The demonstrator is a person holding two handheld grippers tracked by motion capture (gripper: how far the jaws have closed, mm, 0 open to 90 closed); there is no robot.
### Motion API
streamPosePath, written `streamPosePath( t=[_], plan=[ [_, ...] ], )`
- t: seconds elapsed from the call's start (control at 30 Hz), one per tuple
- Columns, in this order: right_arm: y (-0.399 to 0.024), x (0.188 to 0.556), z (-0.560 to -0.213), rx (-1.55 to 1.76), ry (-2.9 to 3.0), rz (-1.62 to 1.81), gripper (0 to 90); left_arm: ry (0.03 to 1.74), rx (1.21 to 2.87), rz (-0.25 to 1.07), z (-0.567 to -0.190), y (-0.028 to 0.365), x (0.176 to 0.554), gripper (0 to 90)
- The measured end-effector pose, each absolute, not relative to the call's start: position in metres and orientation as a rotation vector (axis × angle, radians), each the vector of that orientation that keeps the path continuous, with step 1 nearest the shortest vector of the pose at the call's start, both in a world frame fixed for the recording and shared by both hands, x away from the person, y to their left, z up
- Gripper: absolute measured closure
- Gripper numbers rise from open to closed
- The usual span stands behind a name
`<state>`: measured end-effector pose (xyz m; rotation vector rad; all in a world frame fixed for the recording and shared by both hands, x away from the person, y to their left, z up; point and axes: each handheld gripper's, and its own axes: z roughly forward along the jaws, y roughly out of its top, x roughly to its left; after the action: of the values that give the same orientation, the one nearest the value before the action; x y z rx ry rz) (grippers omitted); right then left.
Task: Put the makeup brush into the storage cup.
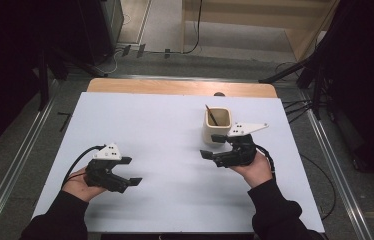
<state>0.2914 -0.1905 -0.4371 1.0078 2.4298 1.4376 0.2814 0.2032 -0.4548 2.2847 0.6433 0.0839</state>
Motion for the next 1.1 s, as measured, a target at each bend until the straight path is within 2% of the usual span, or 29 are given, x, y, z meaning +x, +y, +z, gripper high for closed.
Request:
streamPosePath(
  t=[0.6,1.1],
  plan=[
    [-0.183,0.281,-0.454,0.973,2.523,1.39,26.1,0.643,2.282,0.083,-0.455,0.203,0.281,19.9],
    [-0.194,0.273,-0.465,0.977,2.534,1.39,24.4,0.642,2.279,0.086,-0.455,0.203,0.281,19.8]
  ],
)
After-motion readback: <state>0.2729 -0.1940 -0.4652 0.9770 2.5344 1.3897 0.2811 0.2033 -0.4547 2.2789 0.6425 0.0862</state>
